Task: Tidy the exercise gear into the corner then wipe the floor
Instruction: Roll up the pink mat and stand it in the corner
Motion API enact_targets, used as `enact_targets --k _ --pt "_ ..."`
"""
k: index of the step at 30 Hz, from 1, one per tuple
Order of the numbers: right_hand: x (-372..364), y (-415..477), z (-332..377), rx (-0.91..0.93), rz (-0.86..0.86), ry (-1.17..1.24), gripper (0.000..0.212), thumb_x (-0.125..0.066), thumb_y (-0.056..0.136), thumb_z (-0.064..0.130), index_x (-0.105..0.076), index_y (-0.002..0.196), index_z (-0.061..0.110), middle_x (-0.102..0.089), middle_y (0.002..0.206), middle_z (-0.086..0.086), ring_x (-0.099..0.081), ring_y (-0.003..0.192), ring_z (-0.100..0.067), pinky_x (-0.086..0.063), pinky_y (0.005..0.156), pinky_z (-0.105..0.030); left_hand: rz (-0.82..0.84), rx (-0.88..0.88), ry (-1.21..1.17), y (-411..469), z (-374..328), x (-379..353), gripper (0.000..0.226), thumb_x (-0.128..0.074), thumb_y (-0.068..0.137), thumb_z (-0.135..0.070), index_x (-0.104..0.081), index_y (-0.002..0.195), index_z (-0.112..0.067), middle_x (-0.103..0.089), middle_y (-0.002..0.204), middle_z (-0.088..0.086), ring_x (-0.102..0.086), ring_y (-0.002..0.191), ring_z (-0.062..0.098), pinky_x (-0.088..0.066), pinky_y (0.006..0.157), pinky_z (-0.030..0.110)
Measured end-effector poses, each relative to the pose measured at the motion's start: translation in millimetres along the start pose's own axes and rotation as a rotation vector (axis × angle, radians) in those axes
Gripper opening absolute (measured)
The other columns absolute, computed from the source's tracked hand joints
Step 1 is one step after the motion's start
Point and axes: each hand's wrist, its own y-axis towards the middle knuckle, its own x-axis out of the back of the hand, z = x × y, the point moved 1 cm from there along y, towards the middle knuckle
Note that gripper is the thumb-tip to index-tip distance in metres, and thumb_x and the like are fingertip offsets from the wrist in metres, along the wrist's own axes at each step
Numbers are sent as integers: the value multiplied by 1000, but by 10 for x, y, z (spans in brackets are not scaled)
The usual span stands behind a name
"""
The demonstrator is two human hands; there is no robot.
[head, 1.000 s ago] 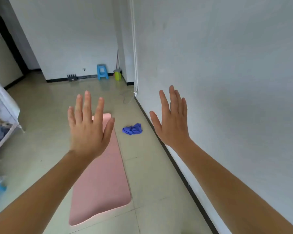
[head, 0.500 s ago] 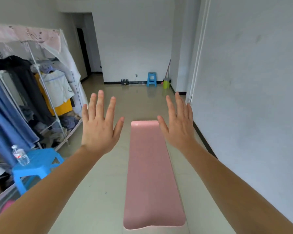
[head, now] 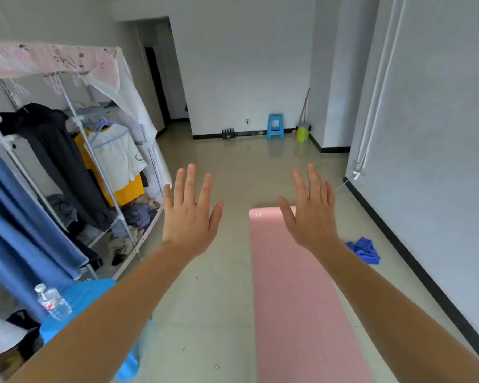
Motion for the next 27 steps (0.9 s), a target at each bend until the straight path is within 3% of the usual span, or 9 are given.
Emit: enact_targets --k 8,16,21,27 --pt "-1556 1854 942 18 70 47 66 -33 101 50 -23 156 14 -22 162 -19 -24 148 -36 -20 120 -54 -70 43 53 1416 1712 -835 61 -33 101 -46 -33 150 -10 -18 160 23 -16 147 42 -26 110 63" --pt "-3571 3422 1607 149 103 -89 66 -35 101 51 -24 156 15 -23 162 -18 -27 148 -34 -21 120 -55 -63 92 12 2638 3409 -2416 64 -30 101 -48 -28 153 -11 -14 161 22 -12 148 41 -23 113 62" --pt "-4365 4456 1524 23 86 -183 66 -30 101 53 -24 157 18 -23 162 -17 -27 148 -35 -19 120 -54 -10 -8 -28 3884 4103 -3302 62 -29 101 -48 -32 151 -11 -21 159 22 -19 147 42 -25 112 62" --pt "-5177 5433 895 -101 31 -267 66 -29 101 56 -31 156 19 -21 163 -18 -24 149 -37 -16 121 -55 -2 -73 -136 5303 4219 -4450 63 -25 101 -49 -34 151 -11 -25 158 21 -23 145 41 -25 112 61"
